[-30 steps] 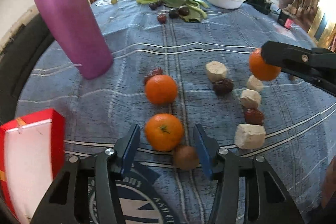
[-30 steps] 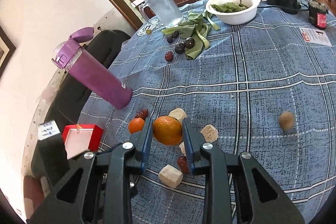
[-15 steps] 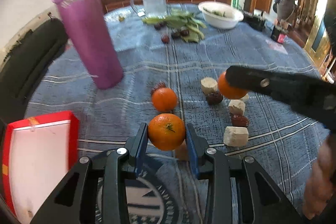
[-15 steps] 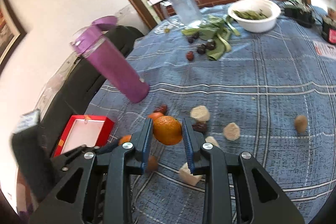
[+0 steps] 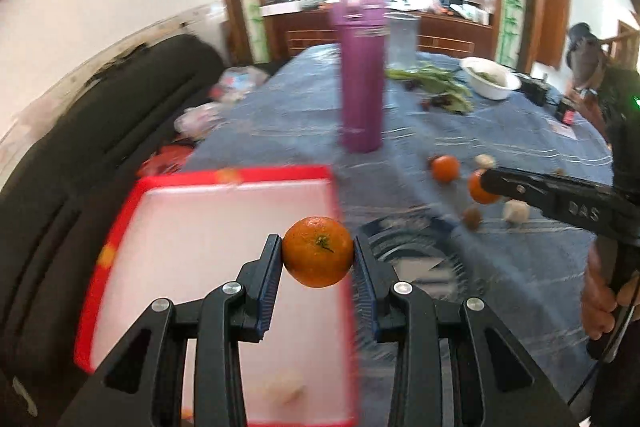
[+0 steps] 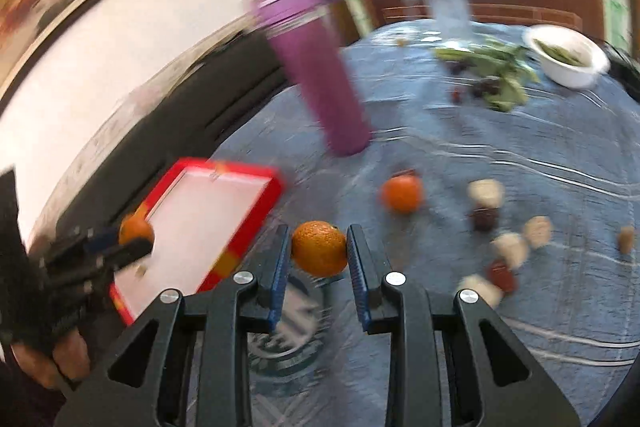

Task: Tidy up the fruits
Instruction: 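Grasp an orange with the left gripper while the right carries its orange to the tray, then grasp a pale cube with the right gripper while the left grasps a brown round fruit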

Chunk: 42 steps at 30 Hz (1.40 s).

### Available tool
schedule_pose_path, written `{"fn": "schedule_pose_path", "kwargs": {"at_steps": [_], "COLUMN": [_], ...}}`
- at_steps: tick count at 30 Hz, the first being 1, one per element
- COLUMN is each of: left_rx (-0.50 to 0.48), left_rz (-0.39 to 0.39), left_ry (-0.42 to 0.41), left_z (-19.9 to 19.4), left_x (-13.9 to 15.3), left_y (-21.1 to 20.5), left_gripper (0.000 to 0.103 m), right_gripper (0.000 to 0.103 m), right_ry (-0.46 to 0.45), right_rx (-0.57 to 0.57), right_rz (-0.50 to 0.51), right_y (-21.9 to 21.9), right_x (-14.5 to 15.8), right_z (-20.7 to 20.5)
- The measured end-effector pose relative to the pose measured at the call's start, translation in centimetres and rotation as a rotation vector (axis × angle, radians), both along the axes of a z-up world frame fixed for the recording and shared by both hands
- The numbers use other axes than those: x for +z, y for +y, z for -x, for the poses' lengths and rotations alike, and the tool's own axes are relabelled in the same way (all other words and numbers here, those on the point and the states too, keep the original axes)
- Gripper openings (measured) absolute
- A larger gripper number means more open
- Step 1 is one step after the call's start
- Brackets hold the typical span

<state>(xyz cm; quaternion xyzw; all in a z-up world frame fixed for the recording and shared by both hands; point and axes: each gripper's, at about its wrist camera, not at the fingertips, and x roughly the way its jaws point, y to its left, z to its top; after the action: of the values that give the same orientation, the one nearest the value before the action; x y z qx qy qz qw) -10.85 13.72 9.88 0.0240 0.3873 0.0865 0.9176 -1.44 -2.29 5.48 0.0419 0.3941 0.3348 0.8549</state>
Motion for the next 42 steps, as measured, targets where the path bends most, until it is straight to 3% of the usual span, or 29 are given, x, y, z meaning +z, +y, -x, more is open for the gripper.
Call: {"fn": "schedule_pose_path", "kwargs": {"at_steps": [4, 8, 16, 24, 32, 33, 35, 38, 42], "left_rx": [0.066, 0.133, 0.193, 0.263, 0.291, 0.295, 0.306, 0.304, 0.296], "left_rz": [-0.032, -0.014, -0.004, -0.008, -0.032, -0.045, -0.073, -0.111, -0.136], "left_ry": [0.02, 0.046, 0.054, 0.065, 0.098, 0.099, 0.087, 0.05, 0.014], "left_z": [2.1, 2.9, 4.4, 5.2, 4.9, 5.0, 5.0, 5.4, 5.7], "left_x": [-0.9, -2.2, -3.9, -5.2, -6.2, -6.2, -5.9, -5.0, -3.9], "left_y": [3.2, 6.5, 9.9, 12.8, 13.2, 13.0, 12.7, 12.0, 11.3], "left_gripper": [0.035, 0.035, 0.035, 0.035, 0.036, 0.038, 0.054, 0.063, 0.068], "right_gripper": [0.031, 0.031, 0.031, 0.03, 0.033, 0.034, 0.046, 0.055, 0.058], "right_ry": [0.001, -0.02, 0.023, 0.07, 0.052, 0.054, 0.074, 0.047, 0.005], "right_rx": [0.122, 0.215, 0.261, 0.25, 0.25, 0.255, 0.263, 0.246, 0.209], "right_rz": [0.034, 0.071, 0.152, 0.198, 0.216, 0.217, 0.203, 0.149, 0.105], "right_y": [4.9, 10.1, 17.2, 19.4, 20.0, 20.0, 19.9, 18.9, 16.8], "right_x": [-0.2, -0.2, -1.9, -3.9, -3.7, -3.7, -3.6, -2.5, -1.0], "right_z": [3.1, 6.7, 8.9, 8.8, 9.1, 9.1, 9.0, 8.9, 8.6]}}
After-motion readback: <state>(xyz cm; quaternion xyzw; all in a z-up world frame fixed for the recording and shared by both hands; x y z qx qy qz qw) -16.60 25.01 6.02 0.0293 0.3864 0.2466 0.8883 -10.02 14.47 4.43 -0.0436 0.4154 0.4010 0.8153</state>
